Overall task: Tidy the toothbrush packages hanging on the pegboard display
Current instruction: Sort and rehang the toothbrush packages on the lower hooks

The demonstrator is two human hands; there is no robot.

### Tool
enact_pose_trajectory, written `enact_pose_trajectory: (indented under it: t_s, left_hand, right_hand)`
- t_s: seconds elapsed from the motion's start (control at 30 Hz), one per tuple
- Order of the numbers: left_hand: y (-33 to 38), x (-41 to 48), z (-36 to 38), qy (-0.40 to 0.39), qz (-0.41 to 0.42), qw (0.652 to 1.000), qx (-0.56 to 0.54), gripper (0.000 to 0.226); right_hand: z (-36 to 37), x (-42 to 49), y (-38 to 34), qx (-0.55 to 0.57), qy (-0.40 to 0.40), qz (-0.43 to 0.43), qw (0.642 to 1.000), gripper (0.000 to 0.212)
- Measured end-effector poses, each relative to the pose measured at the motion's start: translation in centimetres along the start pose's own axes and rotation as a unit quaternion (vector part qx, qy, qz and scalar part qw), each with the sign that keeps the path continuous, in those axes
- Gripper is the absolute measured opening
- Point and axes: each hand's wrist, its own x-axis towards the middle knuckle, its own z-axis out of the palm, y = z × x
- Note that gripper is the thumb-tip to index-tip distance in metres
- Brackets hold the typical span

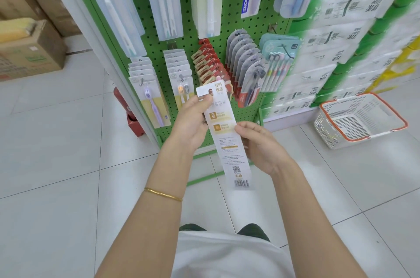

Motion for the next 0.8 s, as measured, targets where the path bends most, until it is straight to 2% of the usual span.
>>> enact_pose_trajectory:
  t_s: [0.07, 0.17, 0.23, 0.33, 0.43, 0.5, 0.57, 0.67, 0.8]
  left_hand:
    - [0.2, 0.1, -0.9, -0.002, -0.024, 0.999, -0.038, 0.018]
    - [0.7, -0.1, -2.2, 0.004, -0.032, 0.997, -0.070, 0.016]
    - [1.0, -0.3, -2.8, -0.001, -0.025, 0.997, -0.075, 0.017]
    - [1.3, -0.2, -3.4, 0.032, -0.013, 0.998, -0.049, 0.021]
    - [1.6, 0.4, -3.9, 0.090, 0.009, 0.996, 0.015, 0.028]
    - [2.1, 0.5, -4.3, 0.107, 0.017, 0.993, 0.043, 0.014]
    - [2.6, 0.6, -4.5, 0.112, 0.023, 0.991, 0.062, 0.010]
    - [3.0, 1.3, -5.1, 0.144, 0.034, 0.983, 0.108, 0.027]
    - [3.6, 2.5, -5.8, 0.161, 0.060, 0.968, 0.183, 0.030]
  right_hand:
    - [0.6, 0.6, 0.8, 0.036, -0.028, 0.036, 0.998, 0.021]
    - [1.9, 1.5, 2.3, 0.035, -0.091, 0.072, 0.993, 0.077]
    - [2.7, 1.9, 3.0, 0.023, -0.128, 0.084, 0.988, 0.090]
    - [3.7, 2.7, 3.1, 0.001, -0.112, 0.083, 0.990, 0.086]
    - [5.2, 4.2, 2.6, -0.107, 0.009, 0.042, 0.993, 0.063]
    - [6.3, 5.4, 2.2, -0.195, 0.114, 0.008, 0.974, 0.058]
    - [7.1, 6.9, 2.3, -0.237, 0.177, -0.032, 0.955, 0.059]
    - [7.9, 9.0, 3.0, -0.309, 0.217, -0.066, 0.924, 0.057]
    - [8.3, 11.9, 4.3, -0.388, 0.253, -0.055, 0.885, 0.069]
